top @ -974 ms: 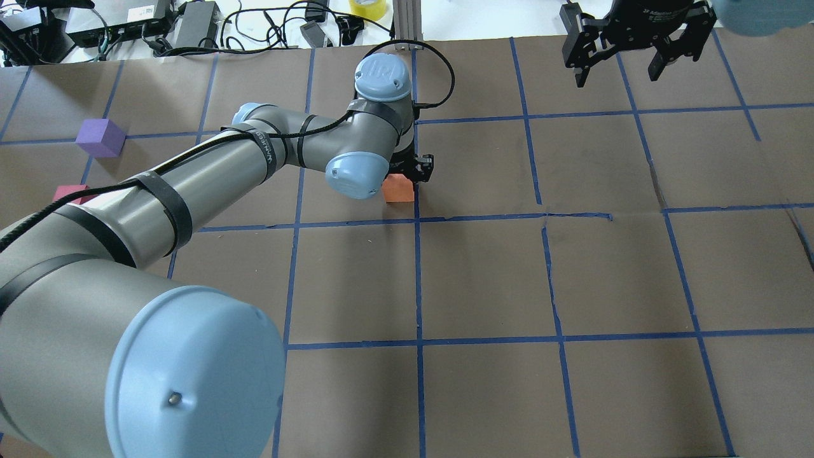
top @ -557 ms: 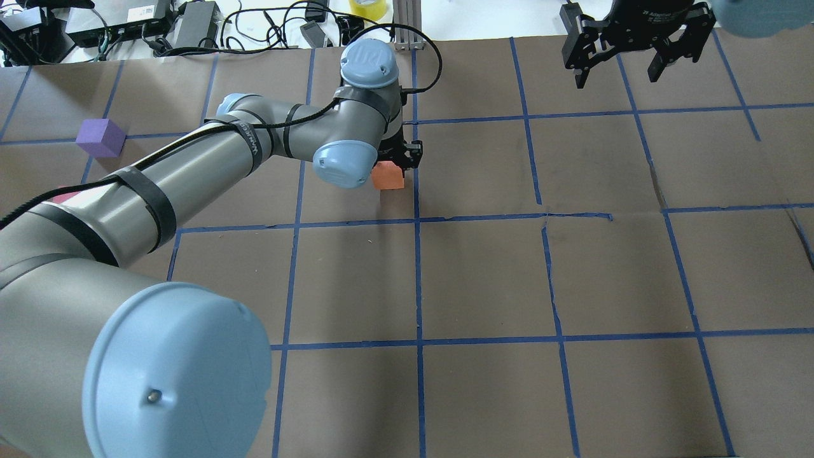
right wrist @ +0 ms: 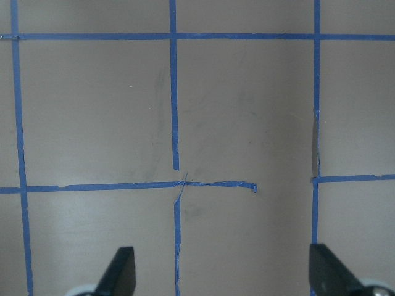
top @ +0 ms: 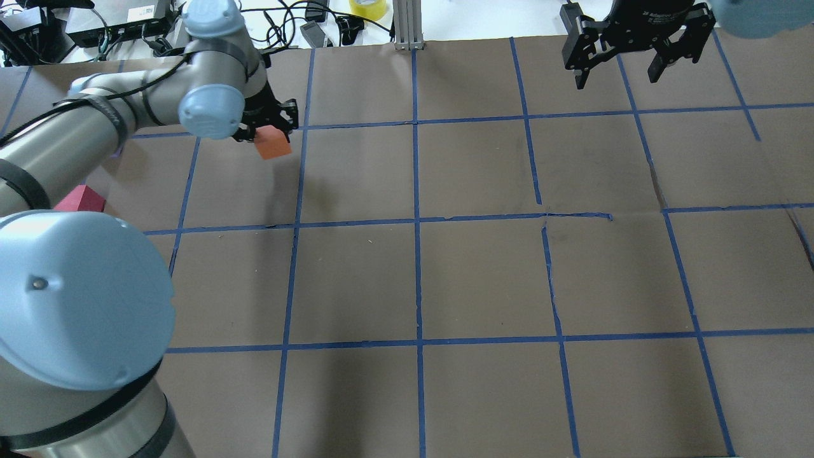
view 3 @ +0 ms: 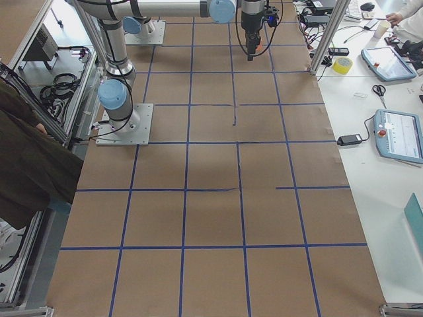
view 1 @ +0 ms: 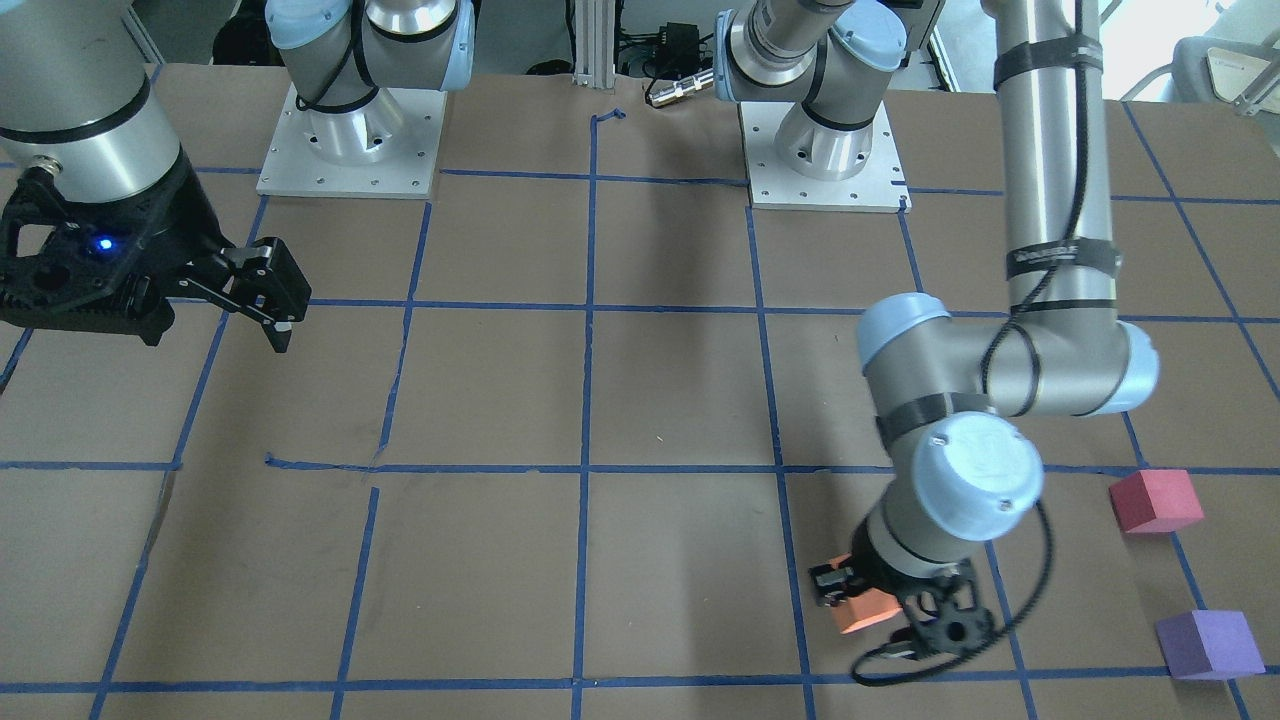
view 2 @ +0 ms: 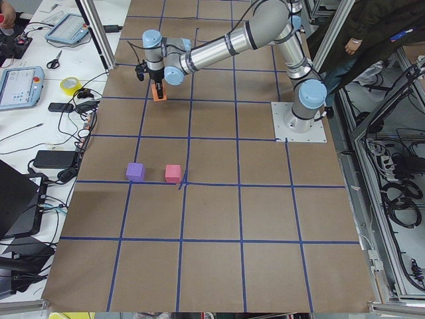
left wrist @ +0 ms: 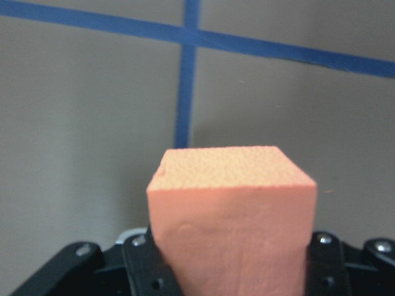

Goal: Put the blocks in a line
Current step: 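Carry the orange cube with the left gripper toward the purple cube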

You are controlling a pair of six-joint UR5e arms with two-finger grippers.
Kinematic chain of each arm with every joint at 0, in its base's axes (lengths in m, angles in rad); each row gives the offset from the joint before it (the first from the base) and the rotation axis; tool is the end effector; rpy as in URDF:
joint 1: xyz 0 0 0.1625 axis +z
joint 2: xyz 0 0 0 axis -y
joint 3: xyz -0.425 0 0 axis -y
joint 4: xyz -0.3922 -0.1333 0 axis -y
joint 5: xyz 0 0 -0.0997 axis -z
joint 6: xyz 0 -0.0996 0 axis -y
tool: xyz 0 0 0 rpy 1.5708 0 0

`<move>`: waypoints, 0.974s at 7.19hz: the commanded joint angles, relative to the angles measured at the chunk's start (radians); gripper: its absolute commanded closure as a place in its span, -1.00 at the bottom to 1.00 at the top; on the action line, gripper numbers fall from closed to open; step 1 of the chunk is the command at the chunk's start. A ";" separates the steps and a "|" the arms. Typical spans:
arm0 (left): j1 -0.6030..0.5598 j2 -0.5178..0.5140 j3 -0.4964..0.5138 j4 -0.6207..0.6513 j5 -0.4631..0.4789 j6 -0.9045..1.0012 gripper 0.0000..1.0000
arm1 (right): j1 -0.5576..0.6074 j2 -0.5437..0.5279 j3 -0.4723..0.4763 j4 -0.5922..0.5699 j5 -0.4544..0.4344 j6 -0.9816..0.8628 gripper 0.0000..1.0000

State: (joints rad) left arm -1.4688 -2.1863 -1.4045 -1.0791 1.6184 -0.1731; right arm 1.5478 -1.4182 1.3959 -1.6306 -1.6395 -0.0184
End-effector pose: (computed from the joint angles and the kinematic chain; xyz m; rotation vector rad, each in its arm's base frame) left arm -0.0564 -0.7119 0.2440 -0.4259 3.0653 -0.0683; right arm 0.1135 -0.5670 0.5005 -0.0114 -3.0687 0.1238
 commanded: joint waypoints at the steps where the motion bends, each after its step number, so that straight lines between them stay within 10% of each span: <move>1: 0.168 0.006 0.123 -0.117 0.011 0.197 1.00 | 0.000 -0.002 0.000 0.000 0.001 0.002 -1.00; 7: 0.467 -0.107 0.274 -0.104 0.048 0.621 1.00 | 0.000 -0.005 0.009 -0.002 0.006 0.003 -1.00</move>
State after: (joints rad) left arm -1.0538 -2.2567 -1.1753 -1.1817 1.6708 0.4131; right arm 1.5478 -1.4235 1.4047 -1.6321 -1.6350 -0.0163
